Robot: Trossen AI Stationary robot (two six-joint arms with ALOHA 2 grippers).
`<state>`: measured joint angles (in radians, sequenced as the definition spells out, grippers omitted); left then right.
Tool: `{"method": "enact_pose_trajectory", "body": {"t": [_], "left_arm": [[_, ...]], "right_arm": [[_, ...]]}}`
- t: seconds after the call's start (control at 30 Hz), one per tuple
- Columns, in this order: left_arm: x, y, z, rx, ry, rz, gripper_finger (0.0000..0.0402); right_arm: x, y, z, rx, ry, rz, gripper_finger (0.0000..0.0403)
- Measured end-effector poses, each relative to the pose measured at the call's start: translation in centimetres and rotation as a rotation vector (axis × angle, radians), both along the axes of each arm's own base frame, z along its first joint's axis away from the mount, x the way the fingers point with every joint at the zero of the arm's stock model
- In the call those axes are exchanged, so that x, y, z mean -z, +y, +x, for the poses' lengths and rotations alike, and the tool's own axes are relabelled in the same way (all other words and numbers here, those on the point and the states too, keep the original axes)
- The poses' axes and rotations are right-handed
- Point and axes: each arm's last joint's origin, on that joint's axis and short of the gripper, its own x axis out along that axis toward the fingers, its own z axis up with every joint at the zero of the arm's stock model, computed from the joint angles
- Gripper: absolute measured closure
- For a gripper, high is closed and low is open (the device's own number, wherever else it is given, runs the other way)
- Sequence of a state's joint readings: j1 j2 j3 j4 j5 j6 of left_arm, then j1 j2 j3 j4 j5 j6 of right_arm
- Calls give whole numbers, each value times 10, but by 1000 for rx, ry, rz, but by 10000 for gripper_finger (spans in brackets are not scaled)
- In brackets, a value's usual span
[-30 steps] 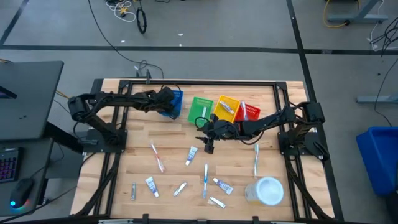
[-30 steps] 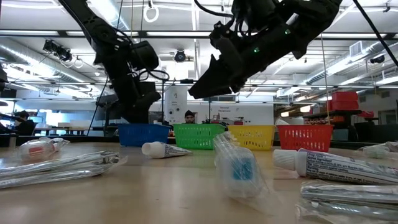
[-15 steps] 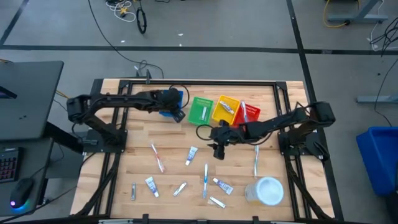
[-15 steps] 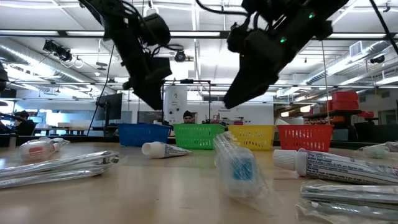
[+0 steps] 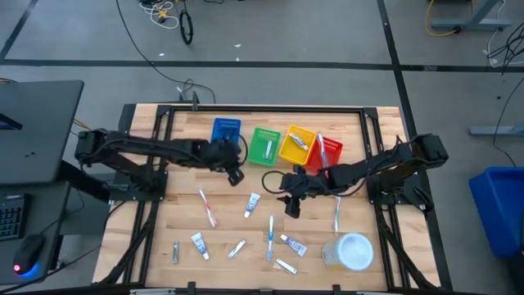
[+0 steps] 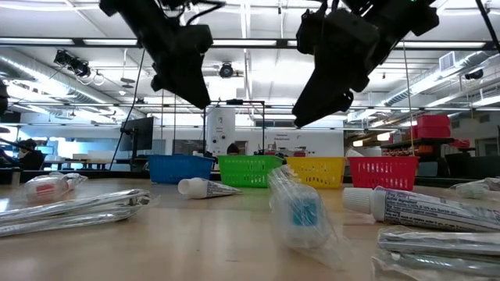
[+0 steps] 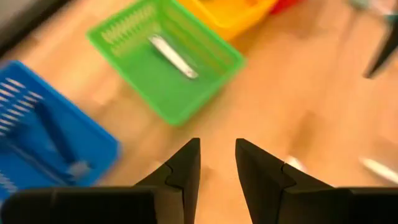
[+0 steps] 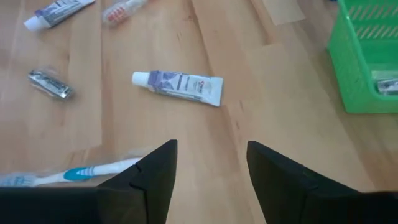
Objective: Pick & Place Travel size toiletries
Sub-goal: Put the left silver nail cutter into the green bin
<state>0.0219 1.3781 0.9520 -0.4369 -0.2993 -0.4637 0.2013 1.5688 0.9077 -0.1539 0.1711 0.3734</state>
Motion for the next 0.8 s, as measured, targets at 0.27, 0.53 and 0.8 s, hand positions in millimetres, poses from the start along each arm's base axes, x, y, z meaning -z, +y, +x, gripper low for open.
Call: {"method": "enact_pose_trajectory", "body": {"t": [0.27, 0.53, 0.8], "left_arm": [[-1, -48, -2, -37, -70, -52, 293], [-1, -79, -8, -4, -97, -116, 293], [0, -99, -13, 96, -67, -256, 293]], "right_arm": [[0, 9, -2, -18, -1, 10, 204], [0, 22, -4, -61, -8, 11, 208], [-1, 30, -7, -64, -17, -31, 213]]}}
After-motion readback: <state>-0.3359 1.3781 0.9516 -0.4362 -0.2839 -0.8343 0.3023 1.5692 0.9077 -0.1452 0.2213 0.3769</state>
